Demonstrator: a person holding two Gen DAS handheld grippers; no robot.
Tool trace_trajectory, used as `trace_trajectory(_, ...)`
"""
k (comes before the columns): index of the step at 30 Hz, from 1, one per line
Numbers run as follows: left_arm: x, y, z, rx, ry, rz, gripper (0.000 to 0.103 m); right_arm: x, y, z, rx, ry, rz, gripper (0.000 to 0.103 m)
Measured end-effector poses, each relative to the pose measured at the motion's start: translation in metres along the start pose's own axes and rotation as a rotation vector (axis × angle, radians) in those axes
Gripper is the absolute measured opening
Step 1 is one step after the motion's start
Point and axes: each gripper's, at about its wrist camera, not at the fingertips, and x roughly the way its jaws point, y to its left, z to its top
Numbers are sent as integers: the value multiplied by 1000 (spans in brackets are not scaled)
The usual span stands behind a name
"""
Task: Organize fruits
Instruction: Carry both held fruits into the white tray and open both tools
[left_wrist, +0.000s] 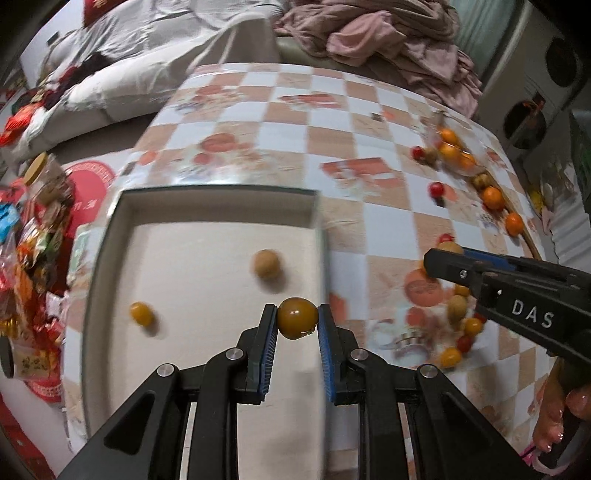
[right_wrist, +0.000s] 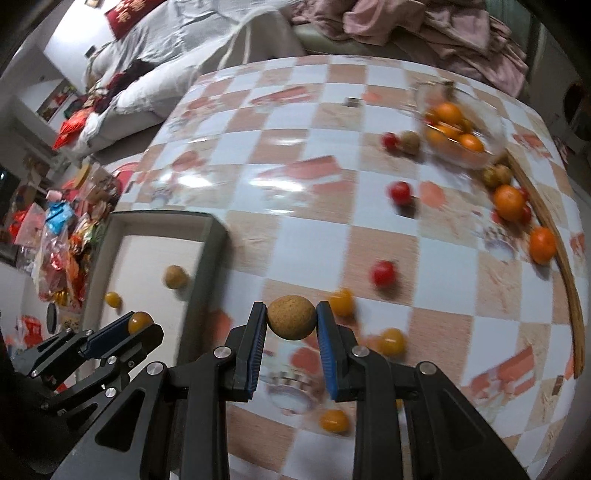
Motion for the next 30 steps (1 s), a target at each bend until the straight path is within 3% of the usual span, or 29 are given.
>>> trace_trajectory(17,9,114,-35,-187,34,122,23,53,122,14,-170,65,83,30)
trace_trajectory(30,24,130,-48,-176,66,164,23,93,155,14,-242,108,37,30)
